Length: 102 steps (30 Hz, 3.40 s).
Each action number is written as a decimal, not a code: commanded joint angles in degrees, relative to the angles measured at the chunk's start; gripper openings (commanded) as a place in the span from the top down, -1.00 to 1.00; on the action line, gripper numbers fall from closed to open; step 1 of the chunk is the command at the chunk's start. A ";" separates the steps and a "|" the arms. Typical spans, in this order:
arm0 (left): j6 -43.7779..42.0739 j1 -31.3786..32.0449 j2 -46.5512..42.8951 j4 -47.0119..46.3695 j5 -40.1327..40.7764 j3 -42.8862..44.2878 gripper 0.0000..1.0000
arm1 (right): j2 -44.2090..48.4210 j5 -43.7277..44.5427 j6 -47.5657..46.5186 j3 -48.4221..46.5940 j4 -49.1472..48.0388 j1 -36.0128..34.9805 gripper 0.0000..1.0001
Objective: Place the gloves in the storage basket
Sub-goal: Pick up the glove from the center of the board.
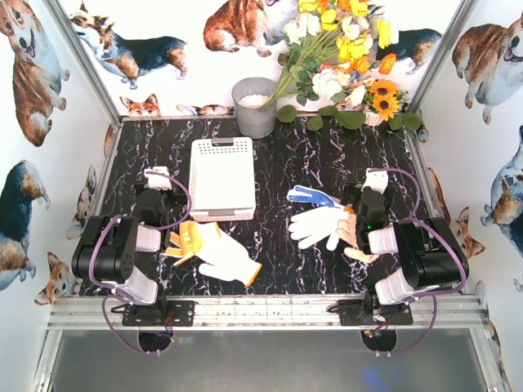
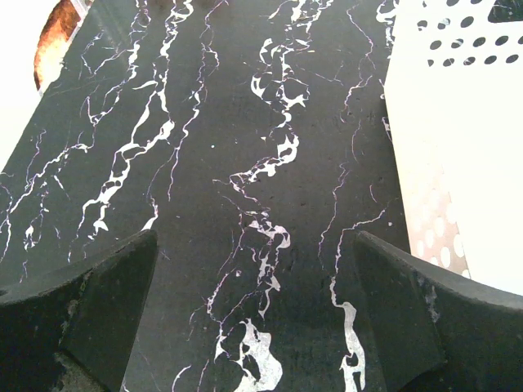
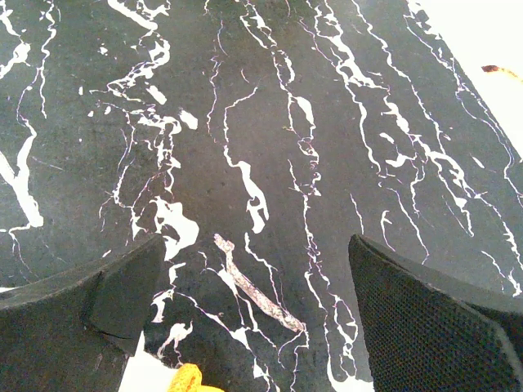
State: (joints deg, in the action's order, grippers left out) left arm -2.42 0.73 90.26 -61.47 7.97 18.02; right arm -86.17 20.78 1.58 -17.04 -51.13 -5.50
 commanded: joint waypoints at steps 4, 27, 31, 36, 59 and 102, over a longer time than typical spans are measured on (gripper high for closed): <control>0.13 -0.65 -0.96 -0.82 0.16 -0.09 -0.99 | 1.71 -0.21 0.09 0.12 -2.39 0.31 -0.99; 7.12 0.23 -10.42 20.91 13.26 6.46 -0.99 | 4.24 0.08 0.19 6.63 -12.46 0.31 -0.99; 11.64 0.23 -16.30 24.19 14.65 5.04 -0.99 | 9.36 4.50 0.62 4.56 -4.49 -0.55 -0.99; 17.44 0.19 -24.58 37.70 13.01 8.89 -0.99 | 31.04 14.72 8.55 -1.65 22.28 0.74 -0.99; 12.46 1.09 -39.76 83.56 -14.46 34.98 -0.99 | 35.04 -4.20 28.10 -42.96 106.78 -25.09 -1.00; 40.42 1.20 -34.33 84.79 -19.59 8.43 -0.19 | 51.84 -6.56 42.83 -31.71 109.92 -40.58 -0.99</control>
State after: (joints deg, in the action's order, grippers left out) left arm 39.40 1.65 55.68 25.93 -10.92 27.53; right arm -34.15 14.46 44.07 -48.49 61.14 -45.74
